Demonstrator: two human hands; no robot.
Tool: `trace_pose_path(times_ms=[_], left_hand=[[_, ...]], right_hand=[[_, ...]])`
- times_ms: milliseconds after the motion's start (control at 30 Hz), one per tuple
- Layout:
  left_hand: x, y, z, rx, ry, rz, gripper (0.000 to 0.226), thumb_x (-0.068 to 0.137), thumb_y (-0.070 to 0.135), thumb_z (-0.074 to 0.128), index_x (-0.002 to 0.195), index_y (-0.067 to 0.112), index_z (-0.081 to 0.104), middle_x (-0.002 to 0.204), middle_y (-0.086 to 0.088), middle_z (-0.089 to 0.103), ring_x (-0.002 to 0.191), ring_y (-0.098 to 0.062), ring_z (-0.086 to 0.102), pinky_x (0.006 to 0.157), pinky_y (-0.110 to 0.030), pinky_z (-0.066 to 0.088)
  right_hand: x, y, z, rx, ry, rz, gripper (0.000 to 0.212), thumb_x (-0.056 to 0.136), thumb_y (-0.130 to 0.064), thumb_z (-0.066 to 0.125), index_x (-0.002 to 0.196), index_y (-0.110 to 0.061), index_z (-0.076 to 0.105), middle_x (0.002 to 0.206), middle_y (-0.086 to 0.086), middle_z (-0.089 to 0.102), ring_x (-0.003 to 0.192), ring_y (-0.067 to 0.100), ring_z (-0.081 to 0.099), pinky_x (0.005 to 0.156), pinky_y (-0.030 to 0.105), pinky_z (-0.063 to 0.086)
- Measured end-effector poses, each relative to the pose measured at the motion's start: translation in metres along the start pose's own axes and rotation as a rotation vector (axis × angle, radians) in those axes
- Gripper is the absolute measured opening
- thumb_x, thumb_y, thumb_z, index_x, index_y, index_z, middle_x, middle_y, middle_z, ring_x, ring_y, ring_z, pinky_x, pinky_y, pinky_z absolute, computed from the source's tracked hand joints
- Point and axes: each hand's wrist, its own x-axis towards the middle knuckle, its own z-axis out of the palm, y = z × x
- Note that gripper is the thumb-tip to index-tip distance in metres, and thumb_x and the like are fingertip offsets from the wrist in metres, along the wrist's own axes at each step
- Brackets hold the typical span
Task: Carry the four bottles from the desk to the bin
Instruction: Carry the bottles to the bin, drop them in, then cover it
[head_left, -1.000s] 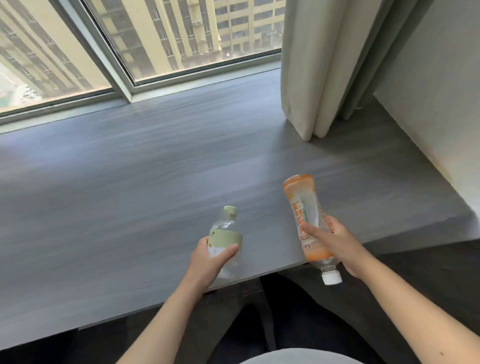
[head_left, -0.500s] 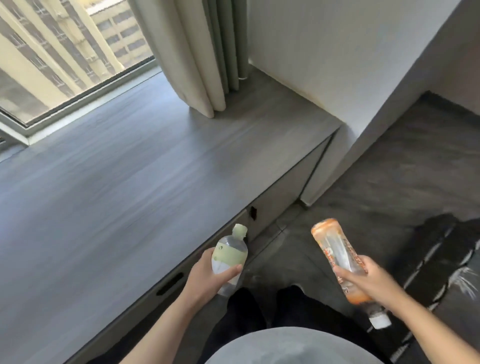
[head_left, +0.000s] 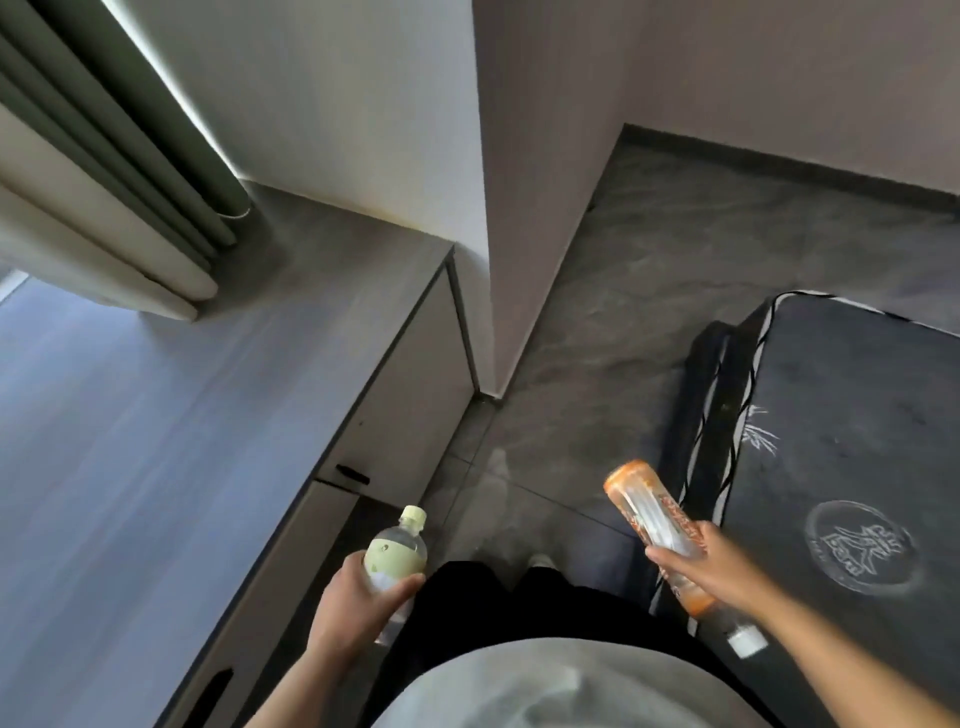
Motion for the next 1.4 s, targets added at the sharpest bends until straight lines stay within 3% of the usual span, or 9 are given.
trace_pose_path(times_ms=[233,400,567,667,767,900,1067,1167,1400], left_hand=[[0.031,0.013,-0.01,0.088,-0.058,-0.036,0.059,0.061,0.051,0.076,0.101,0.017,0.049,0.085,0.002,0.058,0.078,-0.019,0.054,0.066,-0.031,0.042],[0.065,0.034,-0.019,0.138,-0.134,-0.026,0.063,0.061,0.049,0.077,0.106,0.014,0.051,0.097,-0.005,0.06,0.099,-0.028,0.058,0.073,-0.031,0.04],[0.096,0.076,-0.019,0.248,-0.195,0.044,0.073,0.061,0.051,0.077,0.116,0.011,0.05,0.112,-0.009,0.062,0.108,-0.028,0.057,0.075,-0.03,0.04],[0.112,0.114,-0.014,0.32,-0.208,0.119,0.075,0.062,0.055,0.075,0.116,0.011,0.048,0.113,-0.01,0.063,0.107,-0.028,0.058,0.075,-0.031,0.043],[0.131,0.156,-0.007,0.356,-0.201,0.184,0.077,0.062,0.055,0.074,0.12,0.012,0.047,0.113,-0.009,0.062,0.104,-0.028,0.058,0.074,-0.031,0.042],[0.152,0.211,0.011,0.359,-0.195,0.216,0.077,0.063,0.054,0.074,0.123,0.013,0.046,0.112,-0.009,0.062,0.102,-0.027,0.058,0.076,-0.033,0.044],[0.165,0.259,0.034,0.342,-0.192,0.205,0.076,0.063,0.053,0.073,0.123,0.014,0.046,0.11,-0.006,0.059,0.101,-0.027,0.055,0.075,-0.033,0.042],[0.169,0.277,0.041,0.334,-0.185,0.154,0.075,0.064,0.052,0.074,0.121,0.011,0.047,0.109,-0.01,0.06,0.103,-0.03,0.056,0.076,-0.034,0.042],[0.2,0.325,0.045,0.326,-0.196,0.07,0.076,0.061,0.052,0.077,0.116,0.006,0.052,0.11,-0.014,0.063,0.103,-0.032,0.058,0.081,-0.036,0.046]], right_hand=[[0.001,0.0,-0.01,0.028,0.066,0.059,0.055,0.071,-0.044,0.076,0.107,-0.01,0.053,0.1,0.007,0.067,0.089,0.023,0.065,0.079,0.035,0.052],[-0.006,0.011,-0.006,0.019,0.075,0.202,0.059,0.073,-0.045,0.073,0.112,-0.004,0.054,0.107,0.013,0.066,0.096,0.028,0.065,0.087,0.042,0.052],[-0.012,0.037,-0.006,0.082,0.126,0.33,0.058,0.071,-0.05,0.073,0.104,-0.005,0.058,0.094,0.01,0.069,0.083,0.024,0.067,0.074,0.034,0.053],[-0.009,0.065,-0.01,0.148,0.127,0.406,0.081,0.063,-0.062,0.071,0.123,-0.01,0.055,0.108,0.011,0.068,0.096,0.027,0.066,0.085,0.038,0.052],[0.017,0.117,-0.005,0.208,0.179,0.493,0.112,0.04,-0.071,0.075,0.134,-0.015,0.047,0.128,0.015,0.058,0.113,0.034,0.057,0.101,0.047,0.043],[0.047,0.14,-0.024,0.34,0.242,0.472,0.074,0.036,-0.073,0.076,0.092,-0.025,0.07,0.086,-0.003,0.069,0.085,0.022,0.066,0.088,0.047,0.05],[0.069,0.079,-0.103,0.239,0.224,0.427,0.057,0.068,-0.039,0.079,0.108,-0.001,0.065,0.088,0.012,0.069,0.08,0.028,0.064,0.076,0.036,0.05],[0.087,0.048,-0.148,0.173,0.2,0.381,0.055,0.076,-0.044,0.071,0.112,-0.004,0.058,0.099,0.016,0.07,0.089,0.031,0.065,0.076,0.033,0.048],[0.137,0.008,-0.212,0.217,0.17,0.316,0.054,0.078,-0.048,0.067,0.115,-0.01,0.057,0.097,0.01,0.069,0.086,0.025,0.066,0.078,0.035,0.052]])
